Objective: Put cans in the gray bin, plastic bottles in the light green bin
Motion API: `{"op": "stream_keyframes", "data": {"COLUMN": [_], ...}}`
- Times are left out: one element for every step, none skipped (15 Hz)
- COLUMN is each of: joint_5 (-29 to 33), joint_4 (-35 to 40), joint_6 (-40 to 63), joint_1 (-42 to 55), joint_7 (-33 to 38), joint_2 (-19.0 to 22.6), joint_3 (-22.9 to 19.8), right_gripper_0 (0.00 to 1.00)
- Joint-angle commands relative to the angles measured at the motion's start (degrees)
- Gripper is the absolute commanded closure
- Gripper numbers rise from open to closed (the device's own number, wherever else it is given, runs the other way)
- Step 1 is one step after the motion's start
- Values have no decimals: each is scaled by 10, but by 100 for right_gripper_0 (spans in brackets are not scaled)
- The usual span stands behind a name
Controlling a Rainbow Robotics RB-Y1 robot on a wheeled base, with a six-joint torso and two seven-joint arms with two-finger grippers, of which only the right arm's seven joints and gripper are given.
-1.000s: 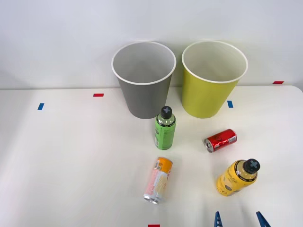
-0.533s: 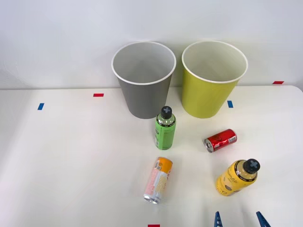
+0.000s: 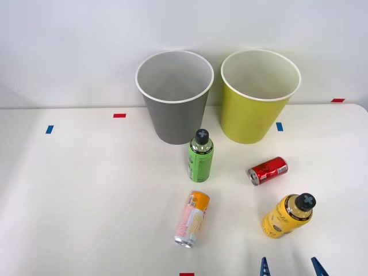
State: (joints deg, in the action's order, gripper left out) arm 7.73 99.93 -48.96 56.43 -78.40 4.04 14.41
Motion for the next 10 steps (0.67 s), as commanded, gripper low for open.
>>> {"op": "stream_keyframes", "data": {"joint_5": [0, 0, 0, 0, 0, 0, 0, 0, 0, 0], "joint_4": [0, 0, 0, 0, 0, 0, 0, 0, 0, 0], "joint_6": [0, 0, 0, 0, 0, 0, 0, 0, 0, 0], "joint_1": [0, 0, 0, 0, 0, 0, 0, 0, 0, 0], "joint_7": [0, 0, 0, 0, 0, 0, 0, 0, 0, 0], "joint_2": [0, 0, 0, 0, 0, 0, 0, 0, 0, 0], "joint_3": [0, 0, 0, 0, 0, 0, 0, 0, 0, 0], "right_gripper_0": [0, 0, 0, 0, 0, 0, 0, 0, 0, 0]}}
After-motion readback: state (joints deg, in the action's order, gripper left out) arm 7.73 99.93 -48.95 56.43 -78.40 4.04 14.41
